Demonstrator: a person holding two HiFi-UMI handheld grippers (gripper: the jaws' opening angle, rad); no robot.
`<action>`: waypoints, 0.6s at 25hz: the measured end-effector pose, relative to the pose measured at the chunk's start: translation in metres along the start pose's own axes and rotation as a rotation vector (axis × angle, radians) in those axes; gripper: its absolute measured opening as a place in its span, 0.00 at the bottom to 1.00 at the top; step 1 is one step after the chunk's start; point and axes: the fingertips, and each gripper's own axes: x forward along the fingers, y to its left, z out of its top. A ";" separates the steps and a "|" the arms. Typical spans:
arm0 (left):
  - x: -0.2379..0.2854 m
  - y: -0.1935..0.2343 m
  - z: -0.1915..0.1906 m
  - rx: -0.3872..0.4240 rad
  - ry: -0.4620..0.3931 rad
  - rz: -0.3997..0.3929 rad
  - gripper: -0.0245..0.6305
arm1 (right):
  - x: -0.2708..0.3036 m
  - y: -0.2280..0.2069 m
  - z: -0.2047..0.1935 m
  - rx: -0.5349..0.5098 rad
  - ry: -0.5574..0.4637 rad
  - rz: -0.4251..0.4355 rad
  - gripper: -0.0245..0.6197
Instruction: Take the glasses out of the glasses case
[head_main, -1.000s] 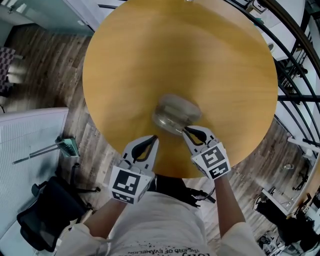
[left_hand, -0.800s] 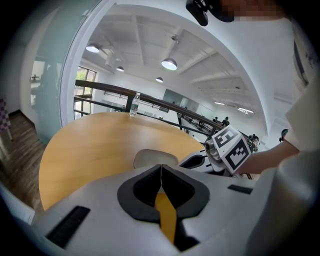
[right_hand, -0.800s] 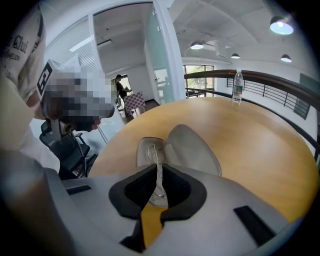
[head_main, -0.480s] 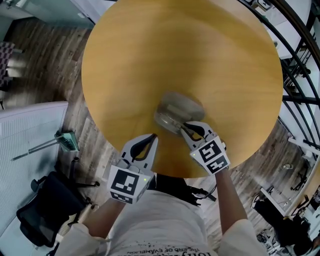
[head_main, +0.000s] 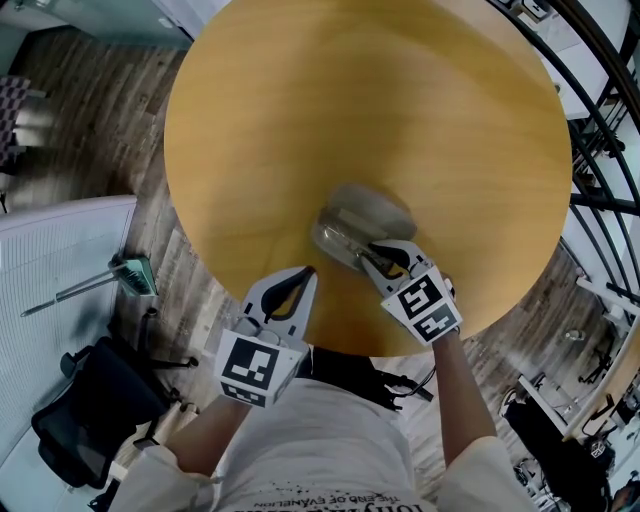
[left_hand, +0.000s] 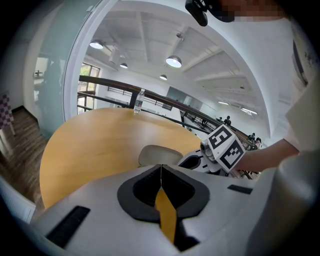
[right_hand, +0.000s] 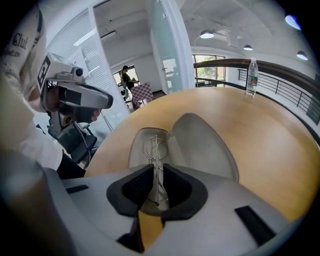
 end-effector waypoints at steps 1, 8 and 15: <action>-0.001 0.001 -0.002 -0.003 0.005 0.001 0.07 | 0.001 0.001 0.000 -0.004 0.005 0.005 0.15; -0.002 0.006 0.000 -0.013 -0.005 0.006 0.07 | 0.008 0.005 -0.003 -0.016 0.035 0.033 0.12; -0.002 0.007 0.000 -0.024 0.006 0.015 0.07 | 0.013 0.007 -0.013 -0.058 0.089 0.057 0.10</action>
